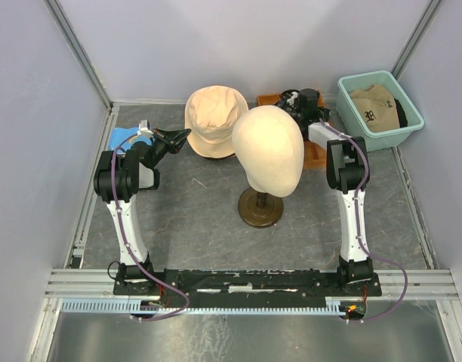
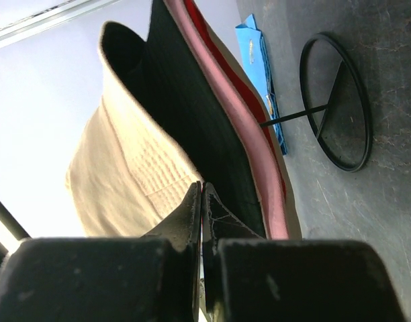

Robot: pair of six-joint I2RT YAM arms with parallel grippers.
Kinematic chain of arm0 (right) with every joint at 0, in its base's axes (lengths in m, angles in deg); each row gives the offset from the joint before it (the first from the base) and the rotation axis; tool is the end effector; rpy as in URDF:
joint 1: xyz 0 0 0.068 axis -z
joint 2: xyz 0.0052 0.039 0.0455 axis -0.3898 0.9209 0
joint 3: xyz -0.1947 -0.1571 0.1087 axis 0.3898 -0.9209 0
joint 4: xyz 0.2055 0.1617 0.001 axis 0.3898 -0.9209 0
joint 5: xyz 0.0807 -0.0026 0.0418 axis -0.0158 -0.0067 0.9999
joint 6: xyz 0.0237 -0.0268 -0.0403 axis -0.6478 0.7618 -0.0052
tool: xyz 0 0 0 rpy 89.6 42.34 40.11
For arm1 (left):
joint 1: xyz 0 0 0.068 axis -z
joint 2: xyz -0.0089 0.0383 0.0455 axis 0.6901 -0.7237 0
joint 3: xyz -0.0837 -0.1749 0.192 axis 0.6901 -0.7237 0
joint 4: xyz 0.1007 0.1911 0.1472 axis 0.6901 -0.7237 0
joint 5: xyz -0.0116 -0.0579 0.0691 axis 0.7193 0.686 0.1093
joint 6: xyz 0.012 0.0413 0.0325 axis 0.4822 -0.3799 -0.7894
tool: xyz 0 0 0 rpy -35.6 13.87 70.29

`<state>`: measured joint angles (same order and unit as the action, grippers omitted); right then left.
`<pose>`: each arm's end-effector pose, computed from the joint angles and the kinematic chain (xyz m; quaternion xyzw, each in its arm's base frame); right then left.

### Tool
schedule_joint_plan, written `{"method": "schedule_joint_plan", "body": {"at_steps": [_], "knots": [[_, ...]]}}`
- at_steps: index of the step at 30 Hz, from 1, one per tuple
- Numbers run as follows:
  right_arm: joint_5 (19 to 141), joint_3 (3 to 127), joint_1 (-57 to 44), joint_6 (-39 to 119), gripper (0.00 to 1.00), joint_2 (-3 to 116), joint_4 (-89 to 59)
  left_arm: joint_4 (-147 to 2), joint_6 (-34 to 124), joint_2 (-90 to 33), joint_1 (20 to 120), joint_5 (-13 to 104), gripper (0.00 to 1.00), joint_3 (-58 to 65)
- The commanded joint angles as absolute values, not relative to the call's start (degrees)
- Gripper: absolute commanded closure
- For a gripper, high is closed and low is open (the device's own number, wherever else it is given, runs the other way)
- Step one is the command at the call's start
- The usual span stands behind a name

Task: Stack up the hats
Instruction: Stack the hat on the hat.

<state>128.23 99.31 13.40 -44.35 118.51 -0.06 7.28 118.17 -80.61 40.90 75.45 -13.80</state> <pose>0.5456 0.1216 0.1615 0.2608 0.7214 0.6403 0.0397 0.4121 -0.0023 0.1244 -0.2457 0.6141 -0.6322 0.4036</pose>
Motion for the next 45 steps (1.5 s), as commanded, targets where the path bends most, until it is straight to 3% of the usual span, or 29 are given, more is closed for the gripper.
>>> {"method": "schedule_joint_plan", "body": {"at_steps": [1, 4, 12, 45], "knots": [[128.93, 96.75, 15.36, -49.67, 0.98, 112.93, 10.68, 4.84, 118.46, -81.37, 41.35, 76.76, 0.97, -12.7], [129.55, 96.12, 15.39, -49.29, 0.65, 112.44, 10.72, 4.35, 118.58, -81.57, 41.38, 77.27, 0.97, -12.4], [128.31, 99.15, 15.31, -48.89, 0.46, 114.94, 11.38, -0.47, 117.55, -82.19, 41.37, 79.32, 0.97, -11.45], [124.02, 122.26, 12.48, -52.95, 0.45, 130.61, 9.84, -7.37, 115.7, -84.08, 41.49, 82.69, 0.97, -7.02]]}}
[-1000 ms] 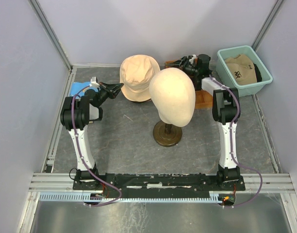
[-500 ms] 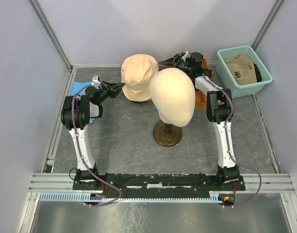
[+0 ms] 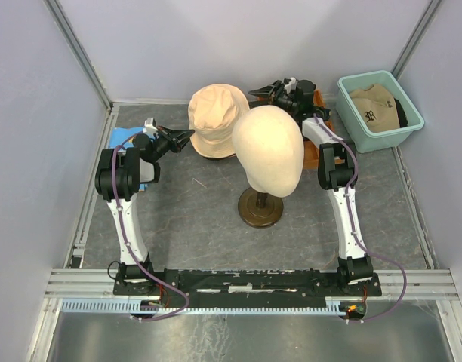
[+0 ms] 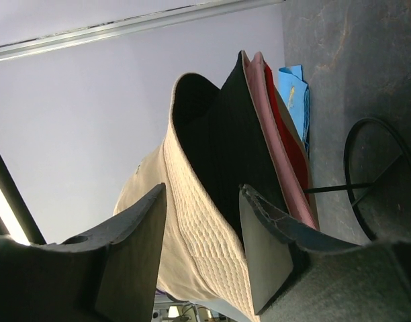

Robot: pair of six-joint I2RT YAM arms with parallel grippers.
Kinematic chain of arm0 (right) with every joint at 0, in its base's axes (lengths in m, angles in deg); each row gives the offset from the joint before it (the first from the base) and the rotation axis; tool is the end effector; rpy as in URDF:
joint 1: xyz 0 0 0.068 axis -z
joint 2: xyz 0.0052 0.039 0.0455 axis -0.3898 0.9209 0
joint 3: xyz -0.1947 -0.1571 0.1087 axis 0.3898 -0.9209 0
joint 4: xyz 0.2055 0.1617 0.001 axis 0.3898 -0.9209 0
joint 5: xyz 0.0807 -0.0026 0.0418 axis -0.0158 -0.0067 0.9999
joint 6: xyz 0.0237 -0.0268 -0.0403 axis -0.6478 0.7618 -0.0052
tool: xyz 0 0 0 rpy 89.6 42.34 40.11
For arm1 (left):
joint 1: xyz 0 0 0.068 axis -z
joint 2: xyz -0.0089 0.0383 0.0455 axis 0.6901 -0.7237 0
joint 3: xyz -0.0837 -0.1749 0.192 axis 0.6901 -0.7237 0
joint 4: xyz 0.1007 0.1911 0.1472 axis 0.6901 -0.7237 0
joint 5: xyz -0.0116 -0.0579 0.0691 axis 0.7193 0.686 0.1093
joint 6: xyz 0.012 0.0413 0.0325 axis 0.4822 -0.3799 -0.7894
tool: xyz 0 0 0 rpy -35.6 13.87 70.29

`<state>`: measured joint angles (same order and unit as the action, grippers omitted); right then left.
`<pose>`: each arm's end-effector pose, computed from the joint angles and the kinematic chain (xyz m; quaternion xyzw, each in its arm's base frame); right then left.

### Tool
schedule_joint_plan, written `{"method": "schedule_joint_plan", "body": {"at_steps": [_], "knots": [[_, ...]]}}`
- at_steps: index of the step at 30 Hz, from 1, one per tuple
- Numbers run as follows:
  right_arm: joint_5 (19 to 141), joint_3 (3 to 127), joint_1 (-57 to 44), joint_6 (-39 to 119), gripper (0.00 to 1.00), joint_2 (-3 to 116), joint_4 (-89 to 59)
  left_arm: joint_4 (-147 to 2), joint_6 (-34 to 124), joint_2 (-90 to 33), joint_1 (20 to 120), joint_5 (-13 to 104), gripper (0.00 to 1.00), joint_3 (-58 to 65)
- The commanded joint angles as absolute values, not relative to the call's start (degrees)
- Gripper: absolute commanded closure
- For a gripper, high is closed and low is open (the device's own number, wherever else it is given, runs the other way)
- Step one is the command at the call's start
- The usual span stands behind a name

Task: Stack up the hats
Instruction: Stack the hat on the hat.

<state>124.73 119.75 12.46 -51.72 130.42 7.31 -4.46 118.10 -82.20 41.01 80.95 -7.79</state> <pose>0.5873 0.1373 0.1765 0.2310 0.6777 0.6904 0.1032 0.4332 -0.0047 0.1176 -0.2544 0.6510 -0.6329 0.3330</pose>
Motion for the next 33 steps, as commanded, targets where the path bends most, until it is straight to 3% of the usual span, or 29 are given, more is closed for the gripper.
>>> {"method": "schedule_joint_plan", "body": {"at_steps": [1, 33], "knots": [[124.11, 121.55, 12.44, -53.22, 0.44, 130.37, 10.43, -7.36, 115.74, -84.17, 41.45, 82.69, 0.97, -6.92], [129.12, 100.57, 12.38, -58.95, 0.44, 118.6, 26.86, -13.75, 114.82, -83.3, 42.24, 82.81, 0.97, -4.89]]}}
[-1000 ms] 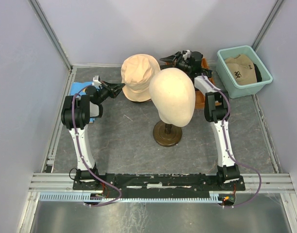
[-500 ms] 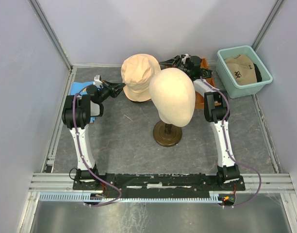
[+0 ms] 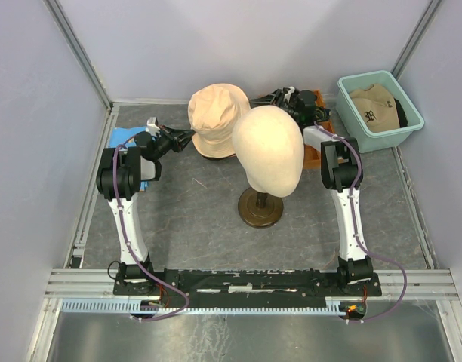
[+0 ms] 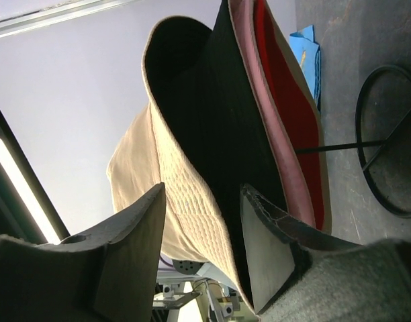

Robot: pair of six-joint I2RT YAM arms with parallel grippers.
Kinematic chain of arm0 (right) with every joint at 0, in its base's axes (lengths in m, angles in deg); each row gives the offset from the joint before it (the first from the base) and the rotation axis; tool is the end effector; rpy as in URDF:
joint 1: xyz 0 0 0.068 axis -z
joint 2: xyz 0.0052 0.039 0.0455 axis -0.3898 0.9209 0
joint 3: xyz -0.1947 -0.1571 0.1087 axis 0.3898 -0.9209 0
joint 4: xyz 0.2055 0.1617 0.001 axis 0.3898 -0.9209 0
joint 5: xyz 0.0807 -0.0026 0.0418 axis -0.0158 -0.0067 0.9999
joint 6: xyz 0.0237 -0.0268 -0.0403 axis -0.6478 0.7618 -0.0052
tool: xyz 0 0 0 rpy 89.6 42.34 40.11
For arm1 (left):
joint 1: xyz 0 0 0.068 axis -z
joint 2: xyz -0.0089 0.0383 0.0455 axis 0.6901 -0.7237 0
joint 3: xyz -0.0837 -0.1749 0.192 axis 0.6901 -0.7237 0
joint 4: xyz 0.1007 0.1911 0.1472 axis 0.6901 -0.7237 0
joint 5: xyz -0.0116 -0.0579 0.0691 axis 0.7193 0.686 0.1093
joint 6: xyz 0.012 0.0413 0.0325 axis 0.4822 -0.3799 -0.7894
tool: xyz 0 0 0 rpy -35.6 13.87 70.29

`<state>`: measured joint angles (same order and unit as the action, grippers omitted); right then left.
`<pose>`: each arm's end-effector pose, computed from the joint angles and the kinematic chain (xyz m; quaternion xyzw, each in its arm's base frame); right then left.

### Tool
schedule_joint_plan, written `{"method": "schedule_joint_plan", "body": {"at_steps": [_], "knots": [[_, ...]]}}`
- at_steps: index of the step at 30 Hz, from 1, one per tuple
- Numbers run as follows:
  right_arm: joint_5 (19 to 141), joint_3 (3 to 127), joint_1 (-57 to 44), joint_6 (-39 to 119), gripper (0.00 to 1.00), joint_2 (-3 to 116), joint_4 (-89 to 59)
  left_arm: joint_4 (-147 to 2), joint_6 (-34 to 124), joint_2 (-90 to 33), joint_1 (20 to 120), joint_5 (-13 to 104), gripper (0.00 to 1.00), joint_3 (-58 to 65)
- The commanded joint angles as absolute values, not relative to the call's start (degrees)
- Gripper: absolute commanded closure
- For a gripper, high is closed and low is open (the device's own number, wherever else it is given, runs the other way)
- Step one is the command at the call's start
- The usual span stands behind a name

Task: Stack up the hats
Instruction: Stack the hat on the hat.

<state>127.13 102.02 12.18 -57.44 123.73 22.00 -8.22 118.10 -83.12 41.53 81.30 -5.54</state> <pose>0.5578 0.1356 0.1629 0.2275 0.6647 0.7081 0.0715 0.4410 -0.0085 0.1141 -0.2631 0.6593 -0.6304 0.3141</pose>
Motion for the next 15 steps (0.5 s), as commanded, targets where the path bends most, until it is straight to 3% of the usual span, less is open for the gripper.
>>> {"method": "schedule_joint_plan", "body": {"at_steps": [1, 15], "knots": [[129.43, 100.28, 12.44, -59.06, 0.44, 118.33, 27.06, -14.36, 114.6, -83.25, 42.21, 82.86, 0.97, -4.8], [131.16, 93.44, 12.08, -61.34, 0.46, 115.44, 32.34, -19.37, 112.49, -82.8, 42.24, 83.66, 0.97, -3.07]]}}
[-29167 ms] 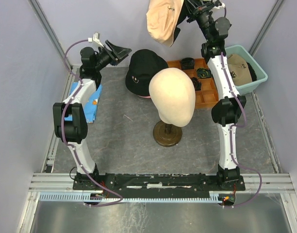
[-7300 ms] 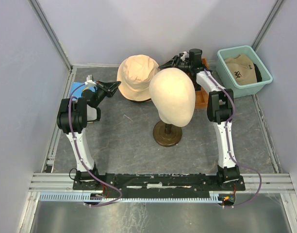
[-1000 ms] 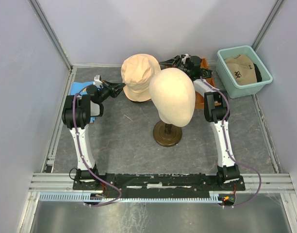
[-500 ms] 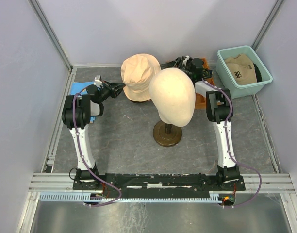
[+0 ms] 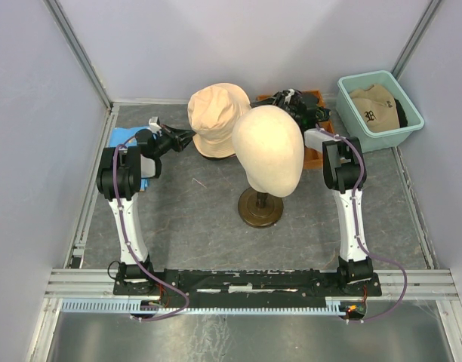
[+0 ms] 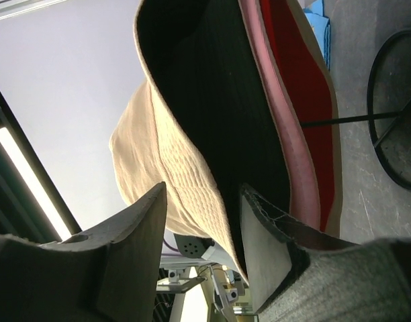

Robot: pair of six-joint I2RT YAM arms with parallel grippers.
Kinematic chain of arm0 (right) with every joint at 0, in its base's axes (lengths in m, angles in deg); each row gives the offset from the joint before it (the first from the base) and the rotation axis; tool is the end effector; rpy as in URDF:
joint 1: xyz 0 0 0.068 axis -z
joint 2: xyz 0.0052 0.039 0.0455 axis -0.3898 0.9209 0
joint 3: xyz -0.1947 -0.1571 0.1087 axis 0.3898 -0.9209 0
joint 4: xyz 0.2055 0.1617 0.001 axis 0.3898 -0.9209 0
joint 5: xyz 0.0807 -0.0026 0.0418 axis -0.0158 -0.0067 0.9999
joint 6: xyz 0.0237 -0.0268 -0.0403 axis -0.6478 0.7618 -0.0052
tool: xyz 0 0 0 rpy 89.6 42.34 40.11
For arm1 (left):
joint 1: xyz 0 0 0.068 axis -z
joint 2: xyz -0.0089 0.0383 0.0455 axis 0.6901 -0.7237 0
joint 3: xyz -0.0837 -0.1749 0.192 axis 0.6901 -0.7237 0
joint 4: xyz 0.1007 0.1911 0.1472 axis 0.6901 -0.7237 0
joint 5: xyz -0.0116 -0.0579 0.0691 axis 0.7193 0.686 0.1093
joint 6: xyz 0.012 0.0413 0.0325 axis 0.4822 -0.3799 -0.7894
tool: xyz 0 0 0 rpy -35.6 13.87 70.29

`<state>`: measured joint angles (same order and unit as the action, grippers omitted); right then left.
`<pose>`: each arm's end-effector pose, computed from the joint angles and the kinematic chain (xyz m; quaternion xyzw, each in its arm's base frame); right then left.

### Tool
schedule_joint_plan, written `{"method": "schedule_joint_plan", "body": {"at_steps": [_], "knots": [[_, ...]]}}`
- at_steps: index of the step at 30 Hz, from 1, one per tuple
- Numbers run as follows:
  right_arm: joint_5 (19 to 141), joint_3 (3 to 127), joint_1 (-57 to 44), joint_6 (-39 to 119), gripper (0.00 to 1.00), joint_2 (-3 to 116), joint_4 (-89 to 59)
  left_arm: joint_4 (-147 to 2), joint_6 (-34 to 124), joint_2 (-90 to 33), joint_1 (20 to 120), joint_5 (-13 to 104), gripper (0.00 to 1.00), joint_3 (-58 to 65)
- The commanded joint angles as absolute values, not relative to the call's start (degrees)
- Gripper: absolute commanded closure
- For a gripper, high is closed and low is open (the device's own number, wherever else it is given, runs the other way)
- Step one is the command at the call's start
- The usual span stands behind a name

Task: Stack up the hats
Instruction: Stack the hat on the hat.

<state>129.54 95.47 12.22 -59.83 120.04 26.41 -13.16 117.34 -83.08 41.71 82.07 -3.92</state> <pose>0.5423 0.1331 0.1680 0.2181 0.6625 0.7148 0.0505 0.4461 -0.0100 0.1131 -0.2715 0.6712 -0.6242 0.2937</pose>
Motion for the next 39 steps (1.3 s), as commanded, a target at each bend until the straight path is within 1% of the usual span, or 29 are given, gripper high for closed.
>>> {"method": "schedule_joint_plan", "body": {"at_steps": [1, 5, 10, 14, 16, 18, 20, 22, 29, 34, 39], "knots": [[131.14, 92.68, 11.91, -61.64, 0.47, 115.23, 32.93, -19.77, 112.25, -82.73, 42.24, 83.7, 0.97, -2.86], [131.52, 90.83, 11.26, -62.36, 0.5, 114.65, 34.83, -23.2, 110.0, -82.36, 42.3, 84.0, 0.97, -1.56], [131.86, 91.25, 10.31, -62.63, 0.57, 115.11, 35.55, -26.79, 107.5, -81.68, 42.33, 84.1, 0.97, -0.58], [132.58, 91.95, 9.83, -61.63, 0.58, 115.51, 34.3, -27.93, 106.76, -81.04, 42.33, 84.17, 0.97, -0.3], [132.83, 91.53, 9.68, -61.08, 0.6, 115.59, 33.7, -29.29, 105.92, -80.44, 42.36, 84.18, 0.97, 0.19], [133.03, 91.03, 9.65, -60.61, 0.68, 115.73, 33.3, -31.5, 104.36, -79.8, 42.33, 84.18, 0.97, 0.9], [133.07, 90.25, 9.67, -59.9, 0.85, 115.69, 32.66, -33.2, 103.06, -79.37, 42.42, 84.17, 0.97, 1.41], [133.0, 89.16, 9.72, -59.66, 0.99, 115.64, 32.73, -33.68, 102.59, -79.08, 42.33, 84.19, 0.97, 1.53], [129.58, 83.3, 10.94, -58.11, 1.0, 114.33, 30.88, -33.96, 101.85, -79.03, 42.35, 83.95, 0.97, 0.27], [127.59, 79.25, 13.79, -46.57, 1.0, 110.99, 14.63, -33.83, 101.24, -78.53, 42.07, 83.75, 0.97, -2.03], [126.26, 76.75, 15.87, -40.15, 1.0, 108.98, 5.91, -35.01, 99.72, -77.98, 41.88, 83.99, 0.97, -3.44]]}}
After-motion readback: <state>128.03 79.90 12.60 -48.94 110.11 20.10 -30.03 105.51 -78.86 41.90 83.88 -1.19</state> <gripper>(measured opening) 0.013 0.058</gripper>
